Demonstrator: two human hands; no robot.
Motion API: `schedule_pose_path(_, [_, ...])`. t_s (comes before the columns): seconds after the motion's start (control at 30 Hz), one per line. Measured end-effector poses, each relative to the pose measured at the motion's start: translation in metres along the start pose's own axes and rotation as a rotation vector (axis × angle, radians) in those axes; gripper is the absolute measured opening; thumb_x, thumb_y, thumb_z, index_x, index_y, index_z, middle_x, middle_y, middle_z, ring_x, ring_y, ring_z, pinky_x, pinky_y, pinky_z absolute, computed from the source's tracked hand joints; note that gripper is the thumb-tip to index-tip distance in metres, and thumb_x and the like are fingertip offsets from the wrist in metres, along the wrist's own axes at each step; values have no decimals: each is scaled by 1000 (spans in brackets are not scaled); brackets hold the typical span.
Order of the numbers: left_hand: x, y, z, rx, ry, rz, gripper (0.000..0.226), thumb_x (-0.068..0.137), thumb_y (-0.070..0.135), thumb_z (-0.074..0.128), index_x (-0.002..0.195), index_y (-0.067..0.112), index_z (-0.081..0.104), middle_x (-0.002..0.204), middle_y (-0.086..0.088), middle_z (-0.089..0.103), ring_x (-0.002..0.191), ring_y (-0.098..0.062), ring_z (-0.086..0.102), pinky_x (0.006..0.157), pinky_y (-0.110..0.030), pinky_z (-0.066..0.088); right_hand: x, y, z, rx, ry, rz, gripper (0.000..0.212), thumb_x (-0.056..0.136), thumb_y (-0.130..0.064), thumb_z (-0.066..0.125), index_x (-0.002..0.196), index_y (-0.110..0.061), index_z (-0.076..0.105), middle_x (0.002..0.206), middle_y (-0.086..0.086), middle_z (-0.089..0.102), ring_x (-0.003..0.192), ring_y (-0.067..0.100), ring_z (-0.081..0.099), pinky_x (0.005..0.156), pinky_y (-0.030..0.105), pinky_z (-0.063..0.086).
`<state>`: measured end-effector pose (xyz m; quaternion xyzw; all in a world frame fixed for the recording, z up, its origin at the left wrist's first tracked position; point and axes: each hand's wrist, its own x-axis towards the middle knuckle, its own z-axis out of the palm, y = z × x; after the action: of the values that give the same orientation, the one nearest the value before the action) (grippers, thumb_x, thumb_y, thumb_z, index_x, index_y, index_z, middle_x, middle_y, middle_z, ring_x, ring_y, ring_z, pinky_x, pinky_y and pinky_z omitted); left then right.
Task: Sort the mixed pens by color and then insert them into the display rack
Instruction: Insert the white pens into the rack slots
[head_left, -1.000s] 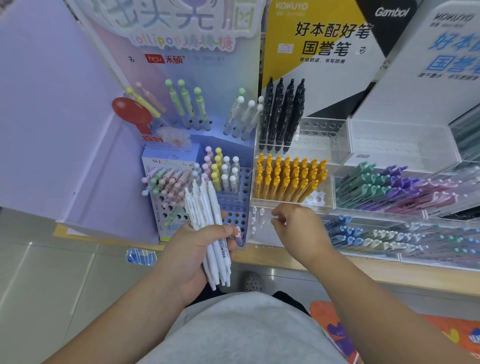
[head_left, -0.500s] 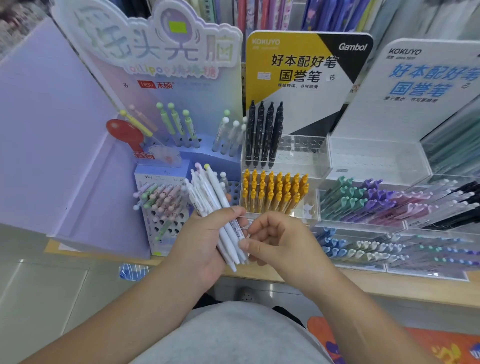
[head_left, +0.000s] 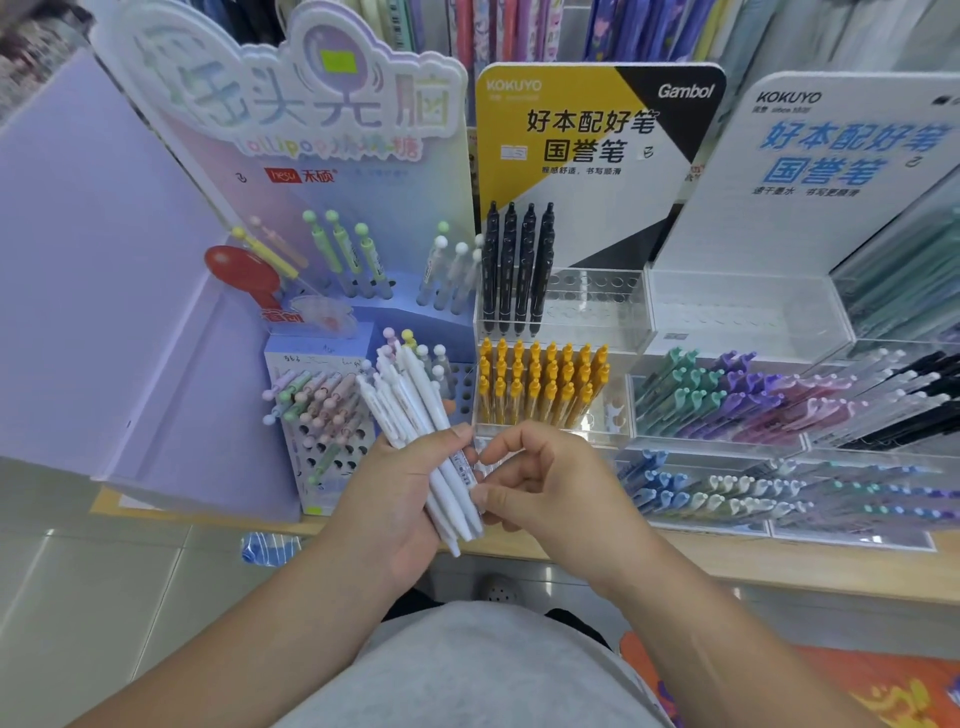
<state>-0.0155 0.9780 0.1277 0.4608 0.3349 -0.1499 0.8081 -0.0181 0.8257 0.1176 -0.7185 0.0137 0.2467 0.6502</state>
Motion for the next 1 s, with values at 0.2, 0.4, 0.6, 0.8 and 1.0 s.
schedule_pose_path(0.2, [4,1,-9,15,59,14,60,61,17,78,119,8,68,84,-13,68,84,-33,67,74,-50,59,1,3,3,-33,25,-14,18,85,-4,72,92,-20,64,74,9,71,74,36,69,70,46,58])
schedule_pose_path(0.4, [4,5,-13,-12,93,57,54,65,14,78,117,1,68,81,-15,63,92,-38,61,96,-68,47,-1,5,0,3,40,-48,16,87,-7,72,96,-18,64,75,8,70,74,38,67,73,50,57])
schedule_pose_path(0.6, [-4,-4,1,57,62,105,51,63,12,77,112,2,66,74,-13,68,70,-31,70,62,-49,59,1,6,11,17,58,-71,22,80,-13,82,95,-16,67,80,13,69,64,15,62,66,33,56])
schedule_pose_path(0.8, [-2,-8,1,99,68,91,61,57,15,80,116,3,67,91,-22,72,94,-44,70,80,-60,58,0,7,5,-16,88,-104,21,84,-9,77,101,-18,71,77,6,71,67,22,67,68,34,59])
schedule_pose_path(1.0, [3,-7,2,61,56,17,67,60,16,80,122,-3,64,93,-25,68,77,-34,66,66,-46,60,-2,7,-2,28,121,-131,22,89,2,64,97,-18,62,72,4,62,64,24,61,68,47,54])
